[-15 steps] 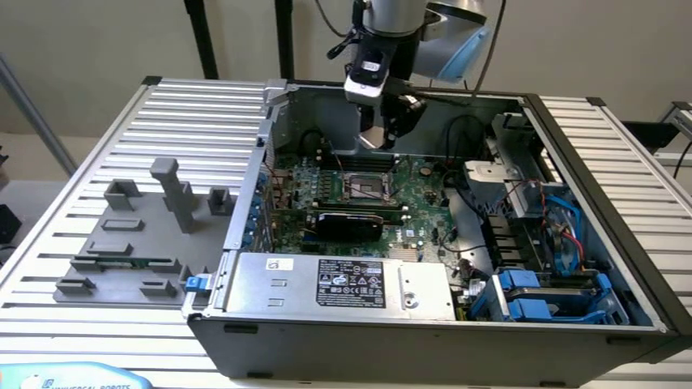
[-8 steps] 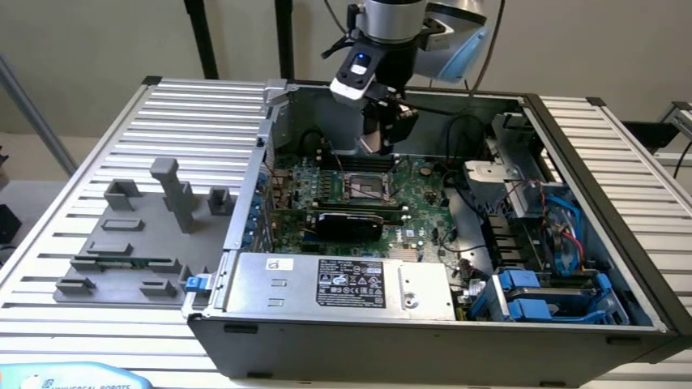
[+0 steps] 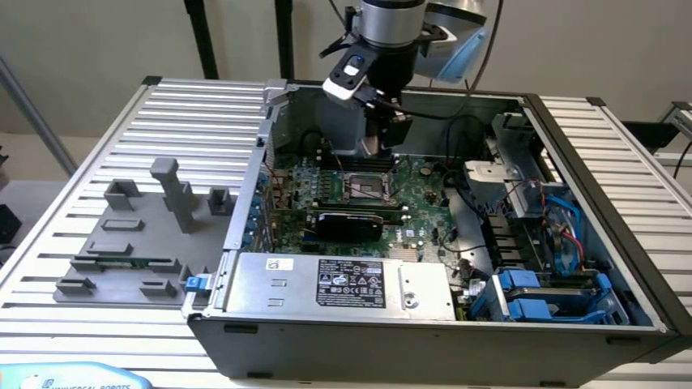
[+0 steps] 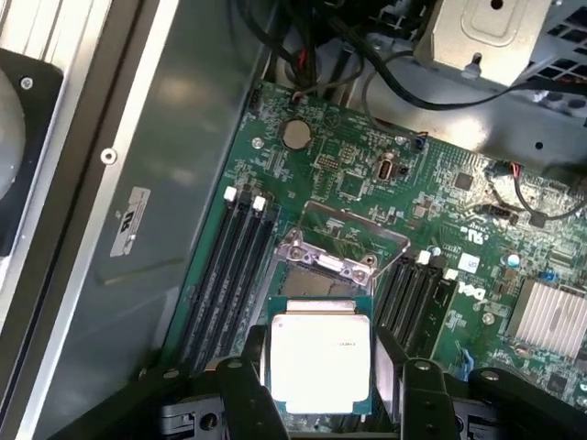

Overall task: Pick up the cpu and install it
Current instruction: 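Place the cpu into insertion slot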

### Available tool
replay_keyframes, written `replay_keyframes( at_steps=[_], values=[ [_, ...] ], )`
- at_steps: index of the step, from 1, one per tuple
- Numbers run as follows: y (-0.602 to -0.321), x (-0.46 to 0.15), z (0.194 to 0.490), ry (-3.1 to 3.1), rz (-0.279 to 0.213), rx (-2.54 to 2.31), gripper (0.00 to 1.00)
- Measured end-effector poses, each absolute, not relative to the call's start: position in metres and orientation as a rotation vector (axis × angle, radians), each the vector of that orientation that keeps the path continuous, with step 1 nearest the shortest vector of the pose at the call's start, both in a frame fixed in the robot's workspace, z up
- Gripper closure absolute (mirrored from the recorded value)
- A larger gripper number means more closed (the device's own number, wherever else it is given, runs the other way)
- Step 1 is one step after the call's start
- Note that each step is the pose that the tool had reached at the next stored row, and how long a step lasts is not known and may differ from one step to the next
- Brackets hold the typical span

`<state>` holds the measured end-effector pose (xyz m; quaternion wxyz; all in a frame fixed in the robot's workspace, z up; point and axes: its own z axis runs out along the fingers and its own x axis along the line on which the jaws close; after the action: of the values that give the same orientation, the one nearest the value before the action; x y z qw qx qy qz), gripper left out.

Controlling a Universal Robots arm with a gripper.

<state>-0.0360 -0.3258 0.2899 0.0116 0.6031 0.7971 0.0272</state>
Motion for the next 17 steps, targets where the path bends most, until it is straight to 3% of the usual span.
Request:
replay_keyframes(
  at_steps=[17],
  values=[
    [-0.3258, -0.036, 0.2793, 2.189, 0.069, 2.218, 0.45]
  ],
)
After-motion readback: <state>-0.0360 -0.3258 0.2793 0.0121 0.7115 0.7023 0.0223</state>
